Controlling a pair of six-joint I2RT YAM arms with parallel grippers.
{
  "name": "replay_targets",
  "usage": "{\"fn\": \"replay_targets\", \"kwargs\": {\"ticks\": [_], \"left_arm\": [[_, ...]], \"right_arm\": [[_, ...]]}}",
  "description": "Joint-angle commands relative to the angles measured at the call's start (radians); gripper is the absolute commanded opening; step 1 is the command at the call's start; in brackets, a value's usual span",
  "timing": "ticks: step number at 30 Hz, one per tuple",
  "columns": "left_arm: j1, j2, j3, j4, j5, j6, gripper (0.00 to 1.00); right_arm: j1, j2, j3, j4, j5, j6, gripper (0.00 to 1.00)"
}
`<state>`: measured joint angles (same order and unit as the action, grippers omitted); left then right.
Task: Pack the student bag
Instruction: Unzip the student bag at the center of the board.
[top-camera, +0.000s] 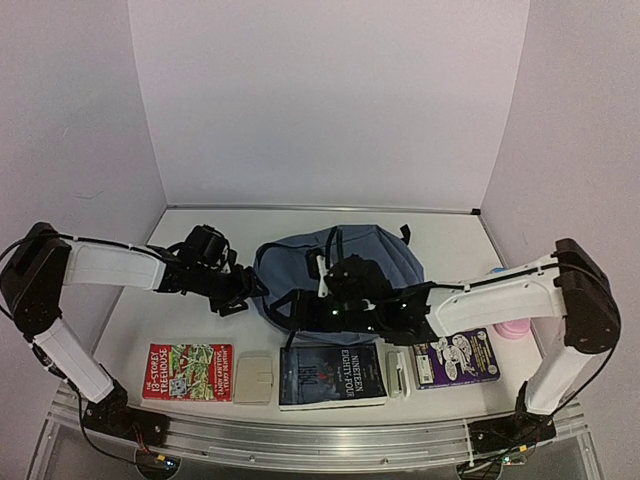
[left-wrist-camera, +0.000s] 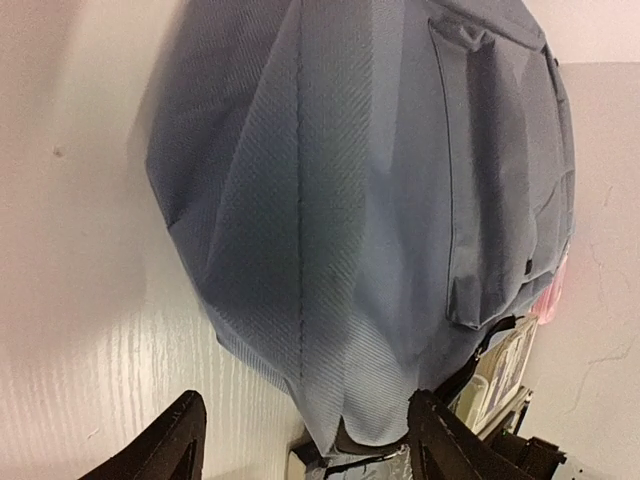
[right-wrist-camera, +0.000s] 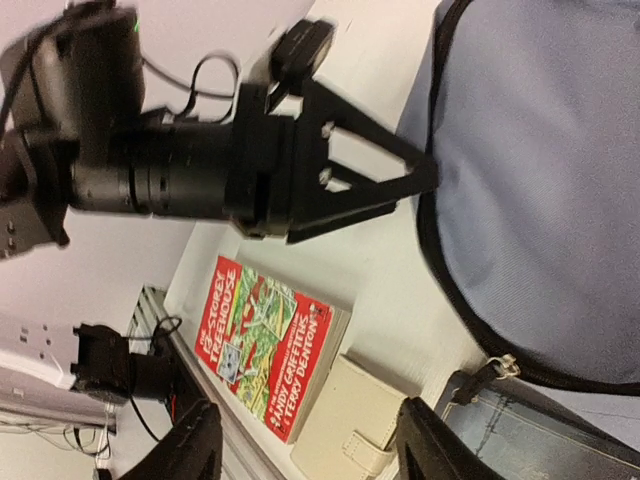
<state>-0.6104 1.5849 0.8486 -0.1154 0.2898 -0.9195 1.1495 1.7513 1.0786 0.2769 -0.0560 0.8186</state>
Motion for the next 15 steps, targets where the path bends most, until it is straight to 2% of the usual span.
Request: {"fn": "replay_targets", "kwargs": {"ticks": [1, 3, 6, 10, 15], "left_arm": [[-0.035, -0.143, 0.015, -0.092, -0.106, 0.160, 0.71], [-0.091, -0.175, 0.019, -0.108, -0.117, 0.232, 0.70], [-0.173, -0.197, -0.012, -0.067, -0.071, 0.283, 0.69], [-0.259, -0.190, -0.086, 0.067, 0.004, 0.281, 0.69], [-0.322, -0.121, -0.117, 0.150, 0.000, 0.266, 0.67]], "right_arm": [[-0.005, -0.123, 0.013, -0.196, 0.284, -0.043, 0.65], [-0.018, -0.153, -0.005, -0.232, 0.328, -0.052, 0.68], [-0.079, -0.213, -0.061, -0.240, 0.309, -0.042, 0.69], [-0.194, -0.291, -0.150, -0.239, 0.258, -0.024, 0.69], [-0.299, -0.377, -0.235, -0.240, 0.226, -0.007, 0.72]]}}
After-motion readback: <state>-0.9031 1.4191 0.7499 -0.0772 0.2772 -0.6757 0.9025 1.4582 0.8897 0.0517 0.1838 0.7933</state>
